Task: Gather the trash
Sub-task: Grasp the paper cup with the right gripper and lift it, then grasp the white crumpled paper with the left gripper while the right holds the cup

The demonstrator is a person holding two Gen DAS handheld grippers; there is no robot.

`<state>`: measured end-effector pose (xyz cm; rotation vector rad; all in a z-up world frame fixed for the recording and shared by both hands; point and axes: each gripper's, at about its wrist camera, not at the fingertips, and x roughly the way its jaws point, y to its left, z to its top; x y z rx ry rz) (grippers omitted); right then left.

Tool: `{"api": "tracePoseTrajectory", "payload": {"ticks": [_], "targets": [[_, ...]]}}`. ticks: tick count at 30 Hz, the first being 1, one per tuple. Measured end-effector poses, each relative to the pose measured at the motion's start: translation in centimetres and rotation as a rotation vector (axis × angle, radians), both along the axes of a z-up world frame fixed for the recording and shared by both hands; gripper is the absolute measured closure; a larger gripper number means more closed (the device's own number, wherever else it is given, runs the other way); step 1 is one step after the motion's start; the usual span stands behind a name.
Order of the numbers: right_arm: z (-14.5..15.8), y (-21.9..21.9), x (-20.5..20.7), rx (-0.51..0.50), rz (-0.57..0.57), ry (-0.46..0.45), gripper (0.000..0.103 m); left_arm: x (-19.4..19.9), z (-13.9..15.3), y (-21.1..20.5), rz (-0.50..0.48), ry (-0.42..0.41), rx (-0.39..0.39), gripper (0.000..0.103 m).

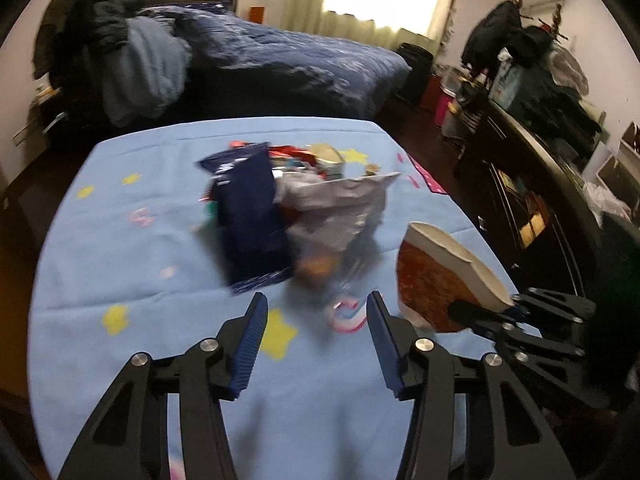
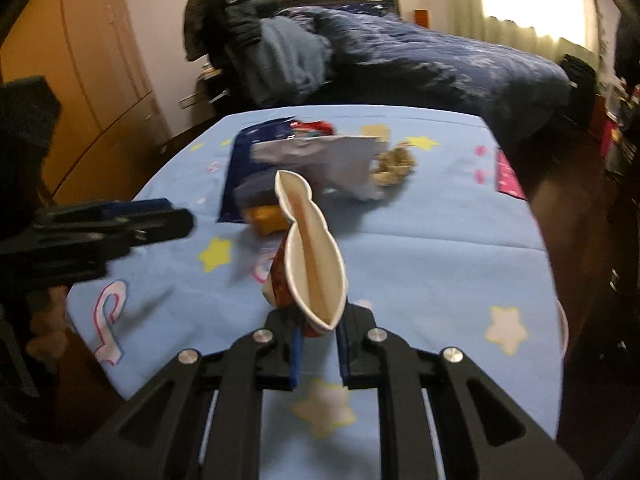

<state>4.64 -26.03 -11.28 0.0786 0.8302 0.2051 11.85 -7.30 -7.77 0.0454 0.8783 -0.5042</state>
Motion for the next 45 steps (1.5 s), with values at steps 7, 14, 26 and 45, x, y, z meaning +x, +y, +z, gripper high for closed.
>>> {"api": "tracePoseTrajectory", "payload": {"ticks": [7,14,26,45], "targets": [[-0.2,-1.7,-0.4,0.031,-0.039,0.000,0.088,3.2,-1.8,-2.7,0.020,0.025,0.042,0.070],[0.1,-1.0,-0.4,0.032,-0.041,-0.005,0.088,3.5,-1.7,-1.9,0.023,0.055,0.024,0.101],[0.5,-1.5,-0.7,0.045,-0.058,-0.019,0.088,0.7,0.4,0.2,0.005,0.056,0.044,0.072],[-0.1,-3.2,0.4,0.043,-0.109,-0.001,0.088,8.5,-0.4,-5.2,-0.359,0.055,0.179,0.064]]}}
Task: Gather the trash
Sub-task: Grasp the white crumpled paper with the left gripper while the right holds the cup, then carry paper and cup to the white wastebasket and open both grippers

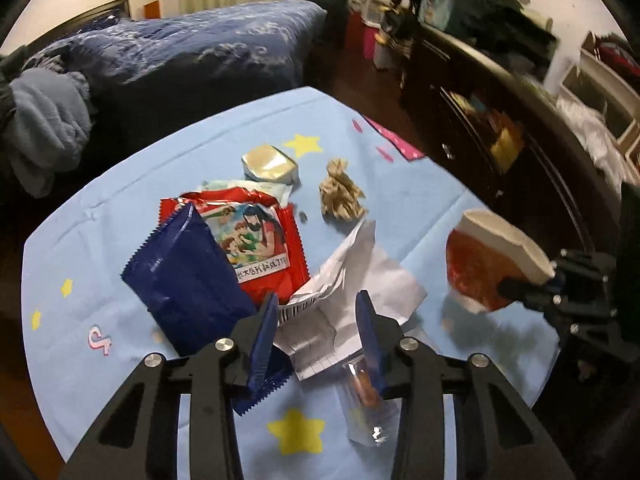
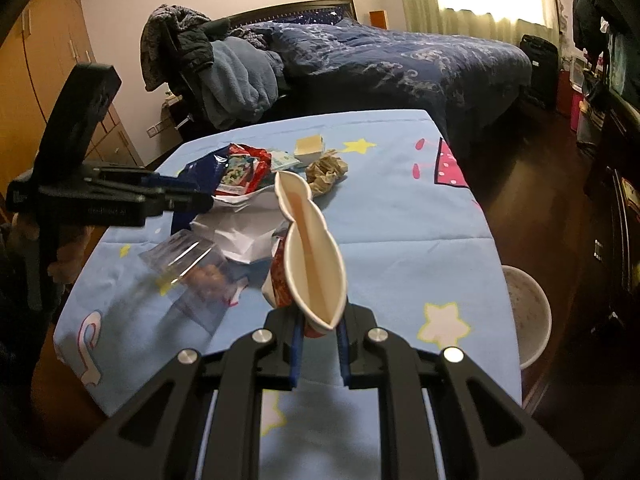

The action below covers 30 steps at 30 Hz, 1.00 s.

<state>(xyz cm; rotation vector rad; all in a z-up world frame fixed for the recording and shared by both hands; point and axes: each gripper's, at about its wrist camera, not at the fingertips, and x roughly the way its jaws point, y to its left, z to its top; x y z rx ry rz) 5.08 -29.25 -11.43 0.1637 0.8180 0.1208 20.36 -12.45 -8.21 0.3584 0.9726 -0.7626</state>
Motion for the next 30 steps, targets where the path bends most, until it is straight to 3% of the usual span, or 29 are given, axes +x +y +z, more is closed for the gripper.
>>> {"api": "tracePoseTrajectory", "payload": {"ticks": [4,5,6,10,20,24,27,30], "targets": [[-0.2,0.4,0.3,-0.003,0.003,0.010,0.088,0.7,-1.3,-0.6,-0.001,0.009,0.049,0.064],[-0.2,0.4,0.4,-0.004,0.003,0.012,0.088,0.9,-1.7,-0.7,0.007,0.017,0.060,0.080],[-0.2,0.4,0.4,-0.004,0.003,0.012,0.088,1.2,-1.9,-0.6,0.012,0.035,0.064,0.090],[0.3,0.0,0.3,-0.007,-0.006,0.002,0.088,0.7,-0.8,-0.2,0.033,0.030,0.027,0.102],[3.8,-2.4,-1.3,-0.022,-0.055,-0.110,0.088,-2.7,8.0,-1.3,0.042,-0.124,-0.102,0.102],[5.1,-6.4,-2.0,-0.025,-0.153,-0.152,0.088,-3.3,9.9,-5.8,0.005,-0.125,-0.159,0.102],[4.9,-10.7,-2.5,-0.003,-0.257,-0.160,0.088,-3.7,9.7,-10.8,-0.053,-0.126,-0.151,0.102],[3.1,-14.7,-2.6,0.027,-0.351,-0.134,0.088,-3.5,8.3,-16.4,-0.111,-0.073,-0.141,0.102]]}}
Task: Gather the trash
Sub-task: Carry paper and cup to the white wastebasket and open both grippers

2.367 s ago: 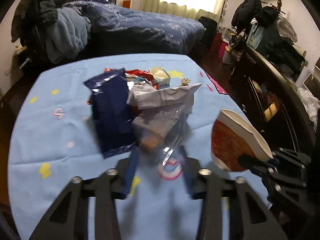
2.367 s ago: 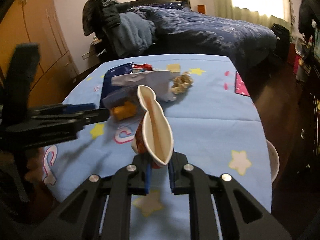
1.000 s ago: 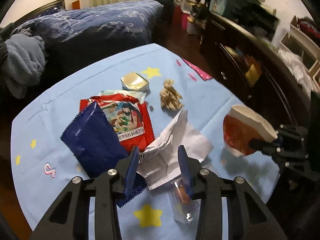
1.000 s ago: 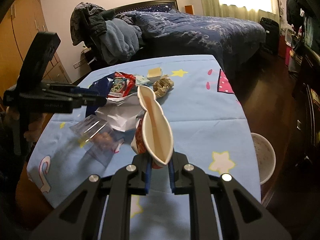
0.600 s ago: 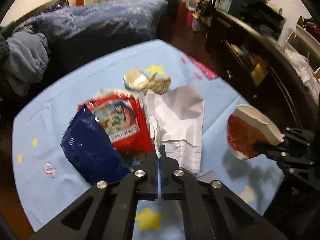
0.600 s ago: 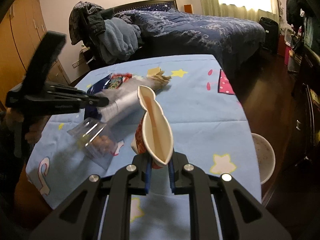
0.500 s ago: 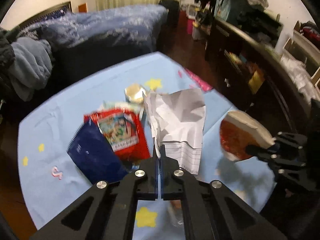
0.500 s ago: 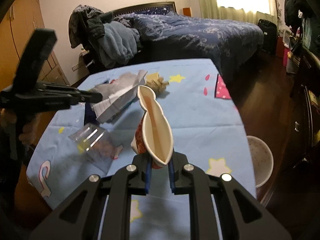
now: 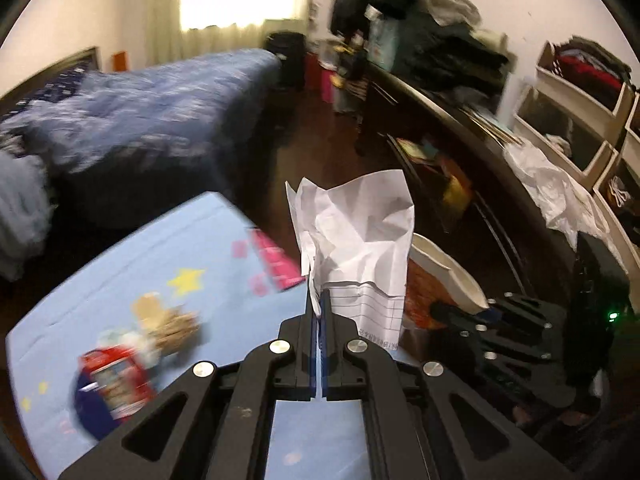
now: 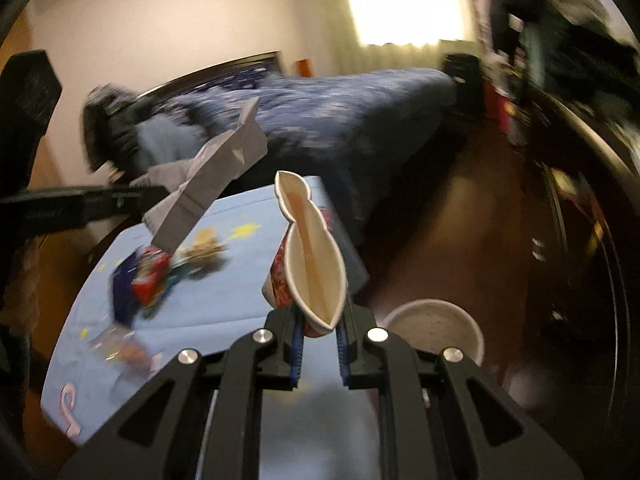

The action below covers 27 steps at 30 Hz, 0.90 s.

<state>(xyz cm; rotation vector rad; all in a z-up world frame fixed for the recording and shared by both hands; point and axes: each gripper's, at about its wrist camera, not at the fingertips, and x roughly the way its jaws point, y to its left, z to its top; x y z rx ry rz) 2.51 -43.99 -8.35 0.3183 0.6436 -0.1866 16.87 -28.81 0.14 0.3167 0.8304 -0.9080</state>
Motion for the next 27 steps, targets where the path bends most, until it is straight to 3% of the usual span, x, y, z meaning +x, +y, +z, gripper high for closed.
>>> {"api": "tracePoseTrajectory", "payload": {"ticks": [6,12,23,27], "targets": [[-7.1,-7.9,0.6,0.099,-0.166,0.103,0.088,1.7,-6.2,-9.6,-0.014,0.095,0.102,0.102],[-15.4,-12.5,2.5,0.201,-0.218,0.213,0.088,3.6,-13.0,-16.5,-0.006,0.173,0.248,0.102],[-26.9,-16.7,5.6,0.322,-0.262,0.338,0.088,6.6,-22.6,-24.1,0.070,0.337,0.500,0.101],[-28.5,-16.9,6.0,0.339,-0.256,0.358,0.087,6.7,-23.9,-25.7,0.069,0.307,0.575,0.100]]}}
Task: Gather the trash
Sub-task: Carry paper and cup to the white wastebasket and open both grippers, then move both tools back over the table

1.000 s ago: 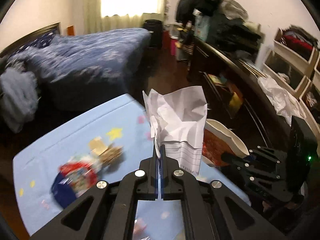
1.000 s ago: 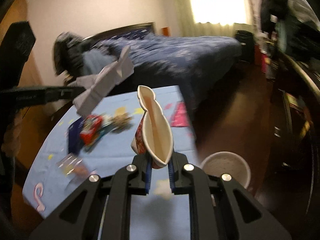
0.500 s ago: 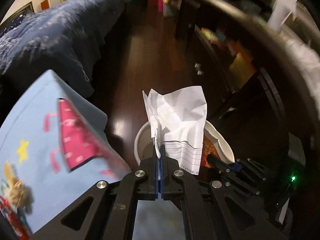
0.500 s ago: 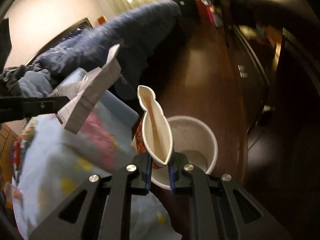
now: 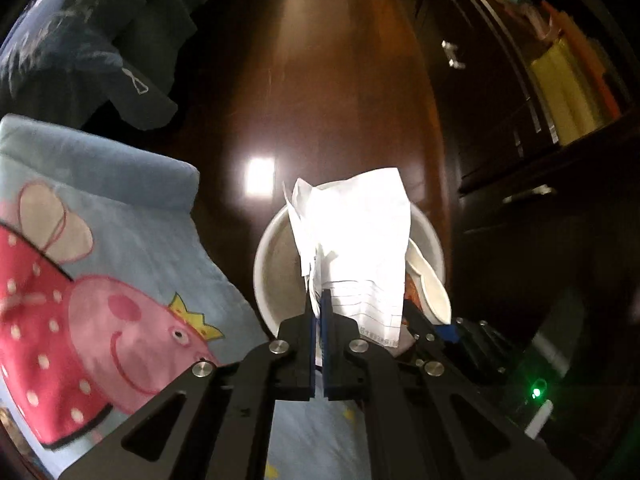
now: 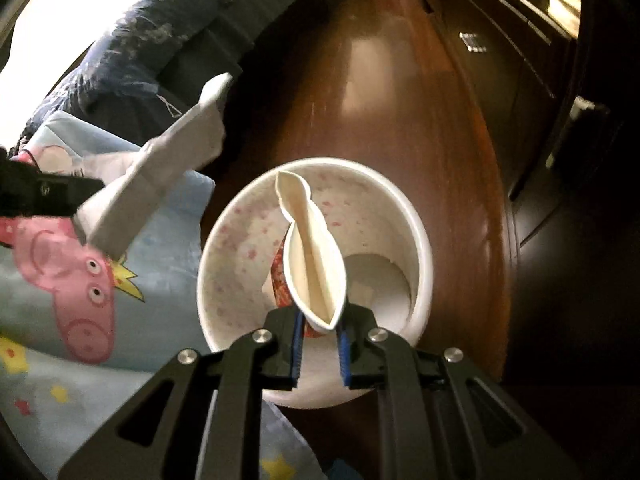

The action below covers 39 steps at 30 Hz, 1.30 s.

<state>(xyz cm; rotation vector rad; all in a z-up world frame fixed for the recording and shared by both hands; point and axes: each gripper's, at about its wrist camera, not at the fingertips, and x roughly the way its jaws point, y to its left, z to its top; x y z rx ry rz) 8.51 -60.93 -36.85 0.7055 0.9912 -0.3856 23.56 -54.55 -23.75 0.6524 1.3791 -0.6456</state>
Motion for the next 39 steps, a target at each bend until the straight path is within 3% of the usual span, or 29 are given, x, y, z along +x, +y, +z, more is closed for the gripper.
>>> {"api": "tracePoseTrajectory", "payload": {"ticks": [4,6,7,8,9,11,15,23,31,34,39], "targets": [[-0.6,-0.1,0.1,-0.012,0.007,-0.005,0.079,-0.1,-1.2,-0.2,0.026,0.036,0.006,0.090],[-0.6,0.0,0.1,-0.016,0.008,-0.018,0.040,0.2,-1.4,0.1,0.058,0.019,0.008,0.063],[-0.4,0.0,0.0,-0.024,0.012,-0.030,0.034,0.4,-1.4,0.2,0.075,0.004,0.007,0.030],[-0.3,0.1,-0.1,-0.035,0.016,-0.040,0.023,0.6,-1.1,0.4,0.098,-0.027,-0.007,0.020],[-0.2,0.2,-0.2,-0.048,0.018,-0.053,0.013,0.6,-0.5,0.7,0.115,-0.068,-0.028,0.020],[0.0,0.4,-0.4,-0.059,0.022,-0.071,0.004,0.8,0.4,0.9,0.128,-0.106,-0.057,0.012],[0.3,0.7,-0.3,-0.061,0.030,-0.076,0.003,0.7,2.3,1.7,0.144,-0.154,-0.117,0.012],[3.5,1.3,-0.6,-0.085,0.026,-0.087,0.003,0.2,5.3,2.5,0.135,-0.182,-0.145,0.010],[13.1,3.3,-1.9,-0.172,0.061,-0.172,0.003,-2.2,13.7,8.0,0.169,-0.301,-0.284,0.008],[17.5,5.3,-2.5,-0.232,0.103,-0.203,0.003,-3.3,17.3,12.2,0.216,-0.340,-0.362,0.006],[24.2,10.0,-3.9,-0.328,0.194,-0.267,0.003,-6.6,22.3,21.1,0.266,-0.502,-0.456,0.004]]}}
